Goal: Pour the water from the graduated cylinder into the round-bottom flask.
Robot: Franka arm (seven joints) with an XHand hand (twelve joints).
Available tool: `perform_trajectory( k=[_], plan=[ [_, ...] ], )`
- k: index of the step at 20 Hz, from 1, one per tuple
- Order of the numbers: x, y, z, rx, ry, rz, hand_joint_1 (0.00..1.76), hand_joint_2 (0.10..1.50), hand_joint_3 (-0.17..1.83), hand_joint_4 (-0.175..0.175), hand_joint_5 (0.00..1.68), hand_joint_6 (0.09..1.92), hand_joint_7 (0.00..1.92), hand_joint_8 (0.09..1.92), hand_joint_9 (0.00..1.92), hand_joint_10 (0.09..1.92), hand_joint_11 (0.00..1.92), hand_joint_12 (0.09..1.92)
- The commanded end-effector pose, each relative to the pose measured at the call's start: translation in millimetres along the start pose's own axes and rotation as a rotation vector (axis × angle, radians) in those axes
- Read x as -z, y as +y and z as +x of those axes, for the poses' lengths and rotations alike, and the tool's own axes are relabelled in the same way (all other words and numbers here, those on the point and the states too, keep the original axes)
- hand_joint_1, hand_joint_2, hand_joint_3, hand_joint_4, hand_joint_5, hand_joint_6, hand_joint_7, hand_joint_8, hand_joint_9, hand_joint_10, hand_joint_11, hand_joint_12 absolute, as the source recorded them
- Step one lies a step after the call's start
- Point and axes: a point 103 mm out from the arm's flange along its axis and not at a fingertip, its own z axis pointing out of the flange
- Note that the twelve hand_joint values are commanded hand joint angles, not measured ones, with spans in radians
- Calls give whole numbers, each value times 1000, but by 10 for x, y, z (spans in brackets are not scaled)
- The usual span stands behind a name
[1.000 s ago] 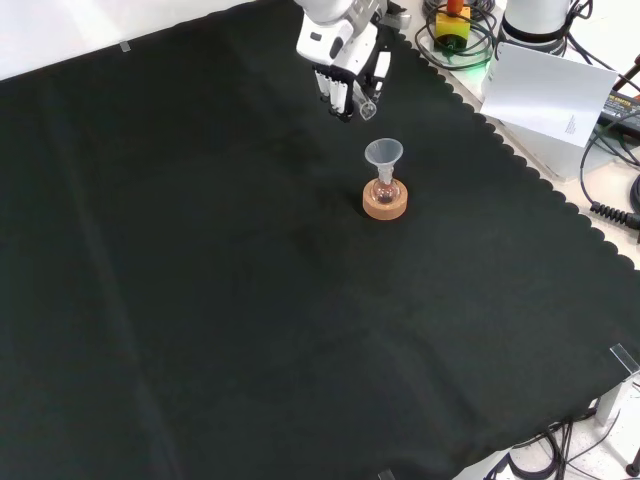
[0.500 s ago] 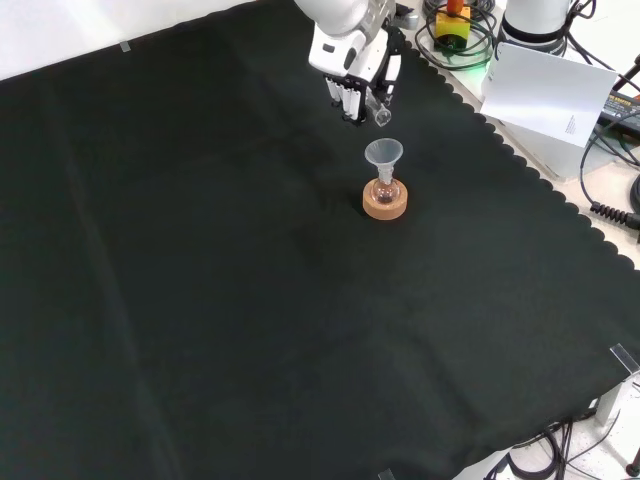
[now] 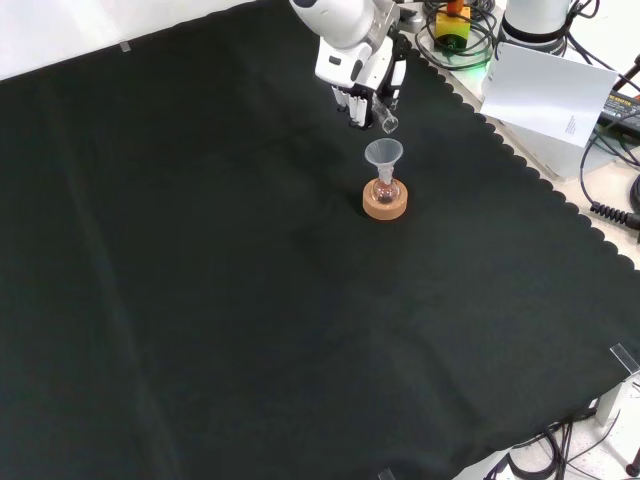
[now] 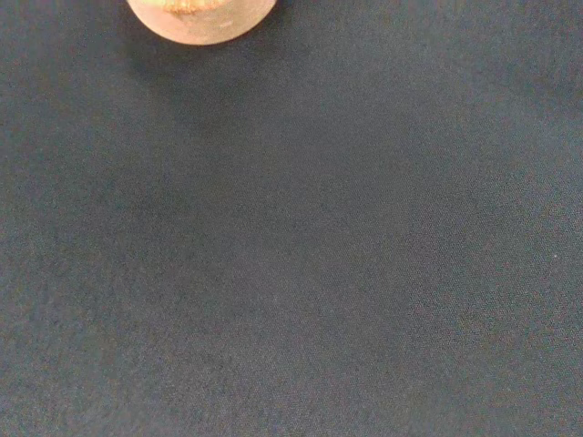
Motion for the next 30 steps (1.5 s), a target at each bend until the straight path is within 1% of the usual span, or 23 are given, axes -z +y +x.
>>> perform_trajectory(
  k=[1,6,16,26,27,28,30],
  plan=[
    [20,36,-26,-35,-22,52,1103,1235,-2,-175,773,1322,1029,605,1304,213,1171,819],
    [76,66,-11,-64,-43,89,1102,1235,-2,-175,772,1322,1030,603,1306,211,1174,819],
    [147,88,44,-98,-74,141,1102,1235,-2,-175,772,1323,1033,600,1309,206,1176,816],
    [183,115,105,-110,-90,177,1102,1235,-1,-175,772,1323,1035,597,1312,202,1177,814],
    [168,69,17,-102,-82,171,1102,1235,-1,-175,772,1323,1035,597,1312,201,1177,814],
    [164,52,-13,-102,-83,172,1102,1235,-1,-175,772,1323,1035,597,1312,201,1177,814],
    [169,50,-13,-110,-93,180,1102,1235,-1,-175,772,1323,1035,596,1313,200,1177,813]
  ],
)
